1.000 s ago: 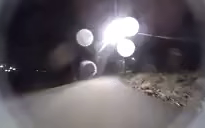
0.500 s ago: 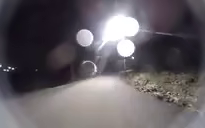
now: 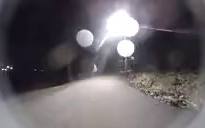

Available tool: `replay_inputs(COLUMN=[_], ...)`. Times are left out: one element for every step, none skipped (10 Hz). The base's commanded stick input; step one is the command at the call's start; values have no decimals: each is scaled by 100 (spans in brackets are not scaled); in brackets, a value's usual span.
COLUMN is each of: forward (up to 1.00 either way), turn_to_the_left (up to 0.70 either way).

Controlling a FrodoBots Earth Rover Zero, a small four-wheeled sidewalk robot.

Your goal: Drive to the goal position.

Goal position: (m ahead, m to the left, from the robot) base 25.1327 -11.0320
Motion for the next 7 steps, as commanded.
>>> replay_inputs(forward=[100,100,100,100,100,100,100], turn_to_the_left=[0,0,0,0,0,0,0])
